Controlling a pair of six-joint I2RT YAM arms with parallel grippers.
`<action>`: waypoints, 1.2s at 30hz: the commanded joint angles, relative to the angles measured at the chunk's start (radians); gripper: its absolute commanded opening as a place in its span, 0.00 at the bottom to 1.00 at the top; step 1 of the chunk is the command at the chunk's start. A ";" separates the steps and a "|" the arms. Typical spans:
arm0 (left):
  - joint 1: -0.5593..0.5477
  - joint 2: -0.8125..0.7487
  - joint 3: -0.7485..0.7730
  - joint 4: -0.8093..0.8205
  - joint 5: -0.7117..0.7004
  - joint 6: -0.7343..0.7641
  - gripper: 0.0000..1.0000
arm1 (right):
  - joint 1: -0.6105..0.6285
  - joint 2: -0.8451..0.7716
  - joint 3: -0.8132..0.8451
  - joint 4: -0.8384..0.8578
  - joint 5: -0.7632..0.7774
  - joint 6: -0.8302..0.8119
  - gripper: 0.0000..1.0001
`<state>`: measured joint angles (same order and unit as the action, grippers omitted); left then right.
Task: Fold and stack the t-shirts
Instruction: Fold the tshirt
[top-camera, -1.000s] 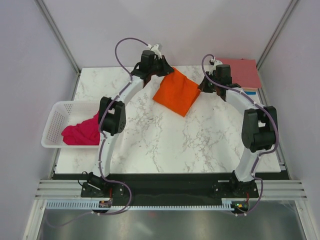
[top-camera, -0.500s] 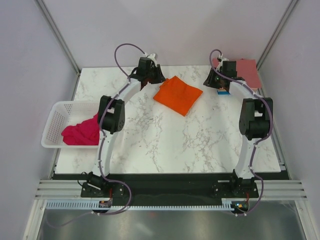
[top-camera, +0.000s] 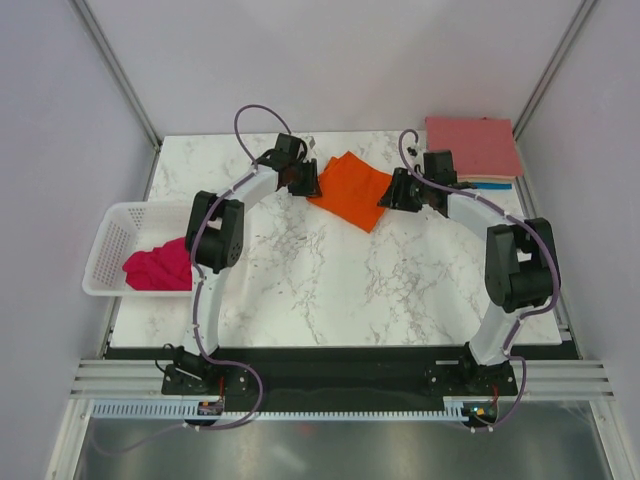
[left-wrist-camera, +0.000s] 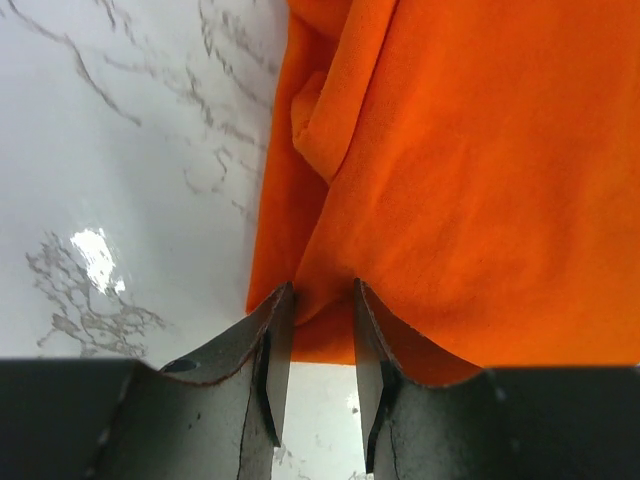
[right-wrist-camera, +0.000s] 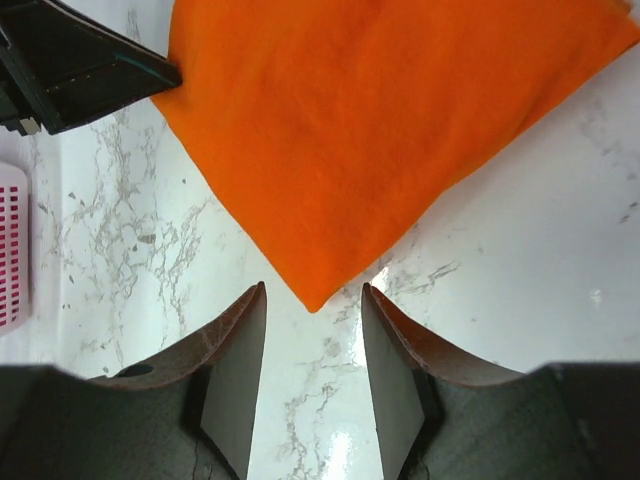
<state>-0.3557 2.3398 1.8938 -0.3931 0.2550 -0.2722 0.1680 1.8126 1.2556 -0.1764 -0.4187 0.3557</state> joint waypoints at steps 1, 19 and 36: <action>-0.003 -0.043 -0.027 -0.023 0.036 0.051 0.38 | 0.030 -0.010 -0.060 0.058 -0.037 0.023 0.51; -0.011 -0.164 -0.267 -0.021 0.205 -0.047 0.02 | 0.084 0.025 -0.179 0.062 0.072 -0.024 0.13; -0.043 -0.493 -0.457 -0.084 0.050 -0.070 0.44 | 0.128 -0.352 -0.406 -0.118 0.175 0.032 0.47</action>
<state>-0.4240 1.8336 1.3174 -0.4656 0.3748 -0.3996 0.3023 1.5024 0.8169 -0.2577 -0.2871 0.3889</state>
